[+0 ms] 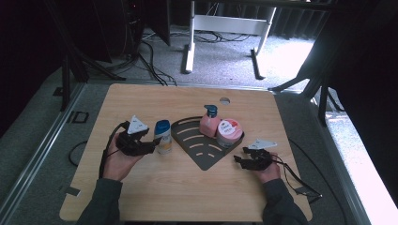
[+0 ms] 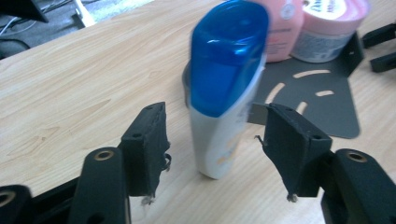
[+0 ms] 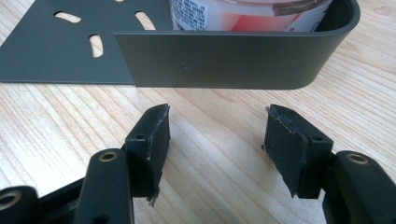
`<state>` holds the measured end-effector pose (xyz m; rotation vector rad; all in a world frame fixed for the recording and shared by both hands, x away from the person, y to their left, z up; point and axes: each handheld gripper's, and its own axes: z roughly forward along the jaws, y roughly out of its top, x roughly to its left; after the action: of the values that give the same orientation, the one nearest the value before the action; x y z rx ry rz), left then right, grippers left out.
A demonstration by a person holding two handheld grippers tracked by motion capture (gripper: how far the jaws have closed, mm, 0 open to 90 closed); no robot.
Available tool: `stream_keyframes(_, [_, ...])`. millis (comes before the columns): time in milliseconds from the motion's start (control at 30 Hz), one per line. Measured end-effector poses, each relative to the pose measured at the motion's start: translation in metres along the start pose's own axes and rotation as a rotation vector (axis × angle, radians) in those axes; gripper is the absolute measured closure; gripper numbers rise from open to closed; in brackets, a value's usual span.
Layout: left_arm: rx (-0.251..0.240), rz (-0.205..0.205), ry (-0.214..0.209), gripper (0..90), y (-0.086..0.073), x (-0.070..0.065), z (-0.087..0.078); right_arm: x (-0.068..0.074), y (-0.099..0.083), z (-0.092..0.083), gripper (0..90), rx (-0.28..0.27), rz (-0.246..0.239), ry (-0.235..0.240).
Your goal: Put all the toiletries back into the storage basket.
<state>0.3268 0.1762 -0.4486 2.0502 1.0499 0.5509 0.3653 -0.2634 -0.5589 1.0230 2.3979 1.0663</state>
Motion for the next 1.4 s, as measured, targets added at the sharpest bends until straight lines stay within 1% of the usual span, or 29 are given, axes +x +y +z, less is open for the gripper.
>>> stream_keyframes(67, [0.006,0.0,0.004,38.7,0.001,0.003,0.005,0.0,0.0,0.0,40.2,0.0,0.0,0.0])
stream_keyframes(167, [0.009,0.001,-0.003,38.1,0.004,0.005,0.011,0.0,0.0,0.0,40.2,0.0,0.002,0.0])
stream_keyframes(333, [0.003,0.016,-0.042,37.2,0.009,0.005,0.02,0.0,0.0,0.0,40.2,0.0,0.001,0.0])
stream_keyframes(433, [0.009,0.021,-0.049,37.3,0.013,0.004,0.026,0.0,0.0,0.0,40.1,0.0,0.001,0.001])
stream_keyframes(500, [0.014,0.027,-0.051,38.1,0.015,0.003,0.03,0.0,0.0,0.0,40.1,0.0,-0.001,0.001])
stream_keyframes(667, [0.022,0.026,-0.062,41.8,0.02,0.001,0.036,0.0,0.0,0.0,40.0,0.0,0.0,0.001])
stream_keyframes(733, [0.023,0.027,-0.062,49.4,0.021,0.0,0.037,0.0,0.0,0.0,40.0,0.0,0.0,0.001])
stream_keyframes(767, [0.026,0.028,-0.046,52.2,0.022,-0.002,0.037,0.0,0.0,0.0,40.0,0.0,-0.001,0.001])
stream_keyframes(800, [0.036,0.03,-0.034,52.7,0.023,-0.004,0.037,0.0,0.0,0.0,40.0,0.0,0.0,0.001])
stream_keyframes(933, [0.034,0.022,-0.026,52.8,0.023,-0.005,0.038,0.0,0.0,0.0,39.9,0.0,-0.001,0.001])
stream_keyframes(1033, [0.038,0.026,-0.022,52.3,0.023,-0.005,0.04,0.0,0.0,0.0,40.0,0.0,-0.002,0.001])
stream_keyframes(1067, [0.044,0.025,-0.018,50.2,0.023,-0.005,0.042,0.0,0.0,0.0,40.0,0.0,-0.001,0.001])
stream_keyframes(1233, [0.069,0.026,-0.024,50.4,0.022,-0.006,0.05,0.0,0.0,0.0,40.0,0.0,-0.001,0.001])
stream_keyframes(1333, [0.078,0.021,-0.035,50.9,0.022,-0.004,0.05,0.0,0.0,0.0,39.9,0.001,-0.001,0.001])
stream_keyframes(1400, [0.09,0.027,-0.039,50.8,0.024,-0.004,0.05,0.0,0.0,0.0,39.9,0.0,-0.001,0.001])
